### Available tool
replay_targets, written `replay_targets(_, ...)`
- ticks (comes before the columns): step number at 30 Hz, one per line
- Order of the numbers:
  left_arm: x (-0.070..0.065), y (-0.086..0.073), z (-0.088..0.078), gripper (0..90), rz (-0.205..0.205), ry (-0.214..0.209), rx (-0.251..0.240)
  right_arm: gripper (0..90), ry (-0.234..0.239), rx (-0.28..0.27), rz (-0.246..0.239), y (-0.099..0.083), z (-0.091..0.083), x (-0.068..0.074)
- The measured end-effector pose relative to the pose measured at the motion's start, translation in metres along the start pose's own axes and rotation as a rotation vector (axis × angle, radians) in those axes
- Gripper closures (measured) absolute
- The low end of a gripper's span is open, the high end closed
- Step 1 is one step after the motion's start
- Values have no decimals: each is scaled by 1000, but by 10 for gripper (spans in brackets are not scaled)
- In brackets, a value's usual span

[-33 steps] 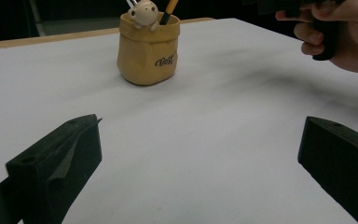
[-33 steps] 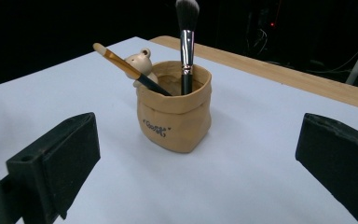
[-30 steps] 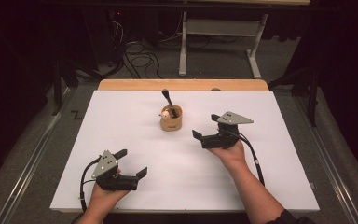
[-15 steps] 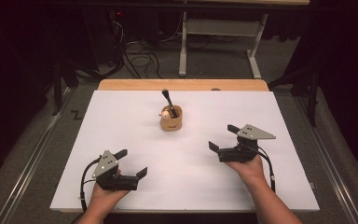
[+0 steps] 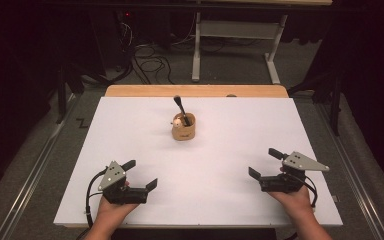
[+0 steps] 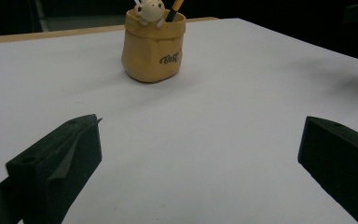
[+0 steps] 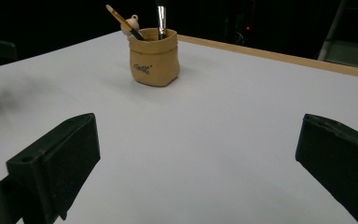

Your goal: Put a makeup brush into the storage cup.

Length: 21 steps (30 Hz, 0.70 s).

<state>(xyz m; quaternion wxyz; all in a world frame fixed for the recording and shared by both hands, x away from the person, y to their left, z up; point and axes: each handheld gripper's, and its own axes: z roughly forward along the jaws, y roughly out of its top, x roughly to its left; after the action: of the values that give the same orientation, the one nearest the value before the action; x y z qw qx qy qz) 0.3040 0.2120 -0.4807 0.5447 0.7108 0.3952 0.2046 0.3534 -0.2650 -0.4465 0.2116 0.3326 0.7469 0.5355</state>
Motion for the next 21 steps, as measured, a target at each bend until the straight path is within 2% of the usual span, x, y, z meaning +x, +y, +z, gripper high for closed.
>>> replay_targets(6, -1, 0, 1, 4, -4, 5, 1, 2, -40, -9, 9, -14, -31, -7)
replay_targets(9, -2, 0, 2, 4, 0, 0, 9, 1, -49, -23, -14, -23, -42, -7)
replay_targets(13, -3, -2, 6, 4, -3, -3, 18, 2, -51, -39, 13, -22, -41, -10)
replay_targets(18, -3, -1, 2, 4, -4, 2, 10, 1, -49, -40, 1, -23, -39, -8)
replay_targets(21, -3, -1, 1, 4, -2, 4, 8, 1, -50, -36, 16, -24, -40, -10)
